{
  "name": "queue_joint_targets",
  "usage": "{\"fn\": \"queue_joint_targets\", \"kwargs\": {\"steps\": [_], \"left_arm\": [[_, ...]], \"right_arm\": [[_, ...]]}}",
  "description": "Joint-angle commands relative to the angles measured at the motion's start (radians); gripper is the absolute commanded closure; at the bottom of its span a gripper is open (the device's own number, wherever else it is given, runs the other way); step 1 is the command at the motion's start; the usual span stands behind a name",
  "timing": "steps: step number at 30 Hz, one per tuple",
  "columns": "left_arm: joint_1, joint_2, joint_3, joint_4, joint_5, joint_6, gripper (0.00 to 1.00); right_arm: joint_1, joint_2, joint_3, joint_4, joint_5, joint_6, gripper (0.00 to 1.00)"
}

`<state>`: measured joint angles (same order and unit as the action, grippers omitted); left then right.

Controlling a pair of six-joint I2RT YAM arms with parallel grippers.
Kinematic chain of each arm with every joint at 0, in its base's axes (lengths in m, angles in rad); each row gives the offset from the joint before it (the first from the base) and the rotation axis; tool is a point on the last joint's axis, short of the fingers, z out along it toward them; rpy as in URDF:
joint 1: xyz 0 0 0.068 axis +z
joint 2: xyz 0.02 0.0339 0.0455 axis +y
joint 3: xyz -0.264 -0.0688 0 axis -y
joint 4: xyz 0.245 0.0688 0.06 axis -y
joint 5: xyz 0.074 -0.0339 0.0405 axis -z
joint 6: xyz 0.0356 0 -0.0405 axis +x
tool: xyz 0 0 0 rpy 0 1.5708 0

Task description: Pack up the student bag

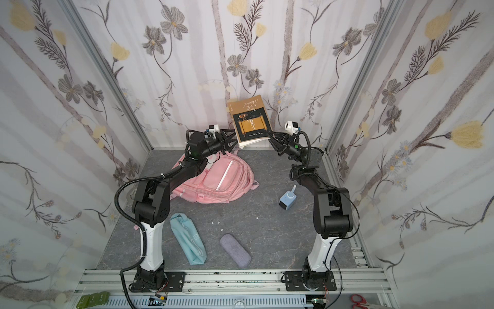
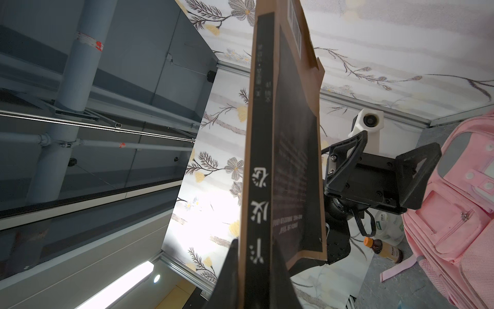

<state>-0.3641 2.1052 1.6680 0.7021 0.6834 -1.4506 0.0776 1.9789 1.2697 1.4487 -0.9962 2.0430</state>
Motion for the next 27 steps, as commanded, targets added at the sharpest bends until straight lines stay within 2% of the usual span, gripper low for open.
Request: {"fn": "queue_joint_targets", "kwargs": {"steps": [1,15,27], "left_arm": [[0.008,-0.024,0.027,0.036,0.003,-0.007,0.33],[-0.003,-0.075,0.076,0.036,0.003,-0.007,0.33],[-0.02,-0.07,0.086,0.036,0.003,-0.007,0.33]], "right_arm": [[-0.008,-0.031,0.008,-0.017,0.08,-0.019,1.0],[0.019,-0.038,0.07,-0.184,0.087,-0.091,1.0],[0.043,-0.011,0.078,-0.168,0.075,-0.079,1.0]]}}
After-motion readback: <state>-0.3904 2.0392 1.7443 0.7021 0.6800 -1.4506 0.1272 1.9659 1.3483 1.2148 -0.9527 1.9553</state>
